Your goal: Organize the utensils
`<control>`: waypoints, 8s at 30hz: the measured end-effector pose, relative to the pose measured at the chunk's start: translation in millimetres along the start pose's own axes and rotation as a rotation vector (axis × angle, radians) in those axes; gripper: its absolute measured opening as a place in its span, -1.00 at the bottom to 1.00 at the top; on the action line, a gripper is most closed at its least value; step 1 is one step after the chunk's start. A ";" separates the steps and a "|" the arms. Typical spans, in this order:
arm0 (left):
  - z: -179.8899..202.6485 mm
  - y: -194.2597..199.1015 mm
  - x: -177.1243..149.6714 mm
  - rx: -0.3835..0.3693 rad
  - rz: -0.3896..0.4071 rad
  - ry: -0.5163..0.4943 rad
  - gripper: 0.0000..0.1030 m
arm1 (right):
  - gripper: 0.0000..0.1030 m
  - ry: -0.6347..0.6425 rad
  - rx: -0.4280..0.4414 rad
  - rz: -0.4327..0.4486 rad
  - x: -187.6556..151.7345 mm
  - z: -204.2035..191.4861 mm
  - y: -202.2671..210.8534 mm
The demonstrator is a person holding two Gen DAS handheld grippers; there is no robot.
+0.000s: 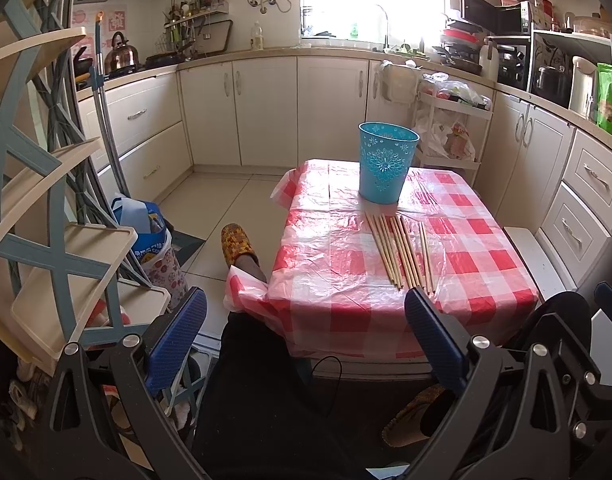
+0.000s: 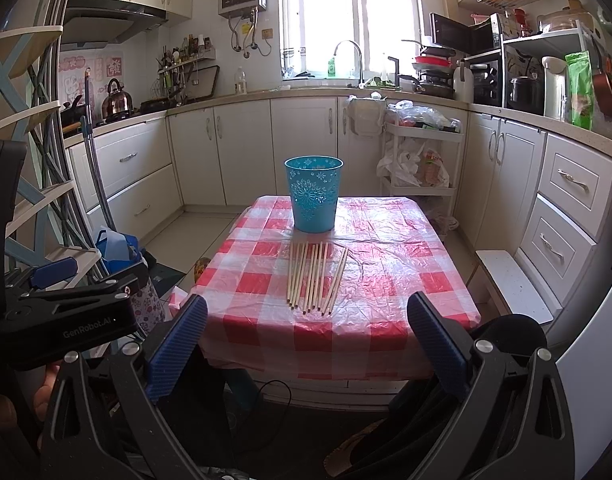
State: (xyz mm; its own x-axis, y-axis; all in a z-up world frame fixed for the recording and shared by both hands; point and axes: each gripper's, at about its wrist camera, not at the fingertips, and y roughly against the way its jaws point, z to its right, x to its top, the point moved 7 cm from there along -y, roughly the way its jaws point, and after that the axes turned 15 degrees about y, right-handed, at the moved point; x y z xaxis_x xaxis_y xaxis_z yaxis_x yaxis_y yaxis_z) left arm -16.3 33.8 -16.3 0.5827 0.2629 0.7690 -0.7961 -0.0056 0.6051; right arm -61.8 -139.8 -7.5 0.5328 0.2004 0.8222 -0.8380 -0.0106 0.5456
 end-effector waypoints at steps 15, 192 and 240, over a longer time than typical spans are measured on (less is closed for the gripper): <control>-0.3 -1.0 0.3 0.000 -0.003 0.000 0.85 | 0.86 0.006 -0.002 0.011 1.8 -0.2 0.5; 46.9 -306.7 110.6 -0.288 -0.063 0.172 0.08 | -0.90 -0.431 0.434 0.185 157.3 153.8 -308.2; 62.1 -275.4 17.1 -0.278 -0.264 0.107 0.27 | -0.68 -0.090 0.244 -0.375 -6.0 66.6 -371.7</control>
State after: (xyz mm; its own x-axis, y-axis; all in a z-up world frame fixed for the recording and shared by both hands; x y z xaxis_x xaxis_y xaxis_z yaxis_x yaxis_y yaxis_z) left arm 223.0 -20.1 -157.0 0.7644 0.3199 0.5597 -0.6438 0.3329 0.6889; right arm 254.4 -202.2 -204.4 0.8111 0.1490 0.5656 -0.5388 -0.1858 0.8217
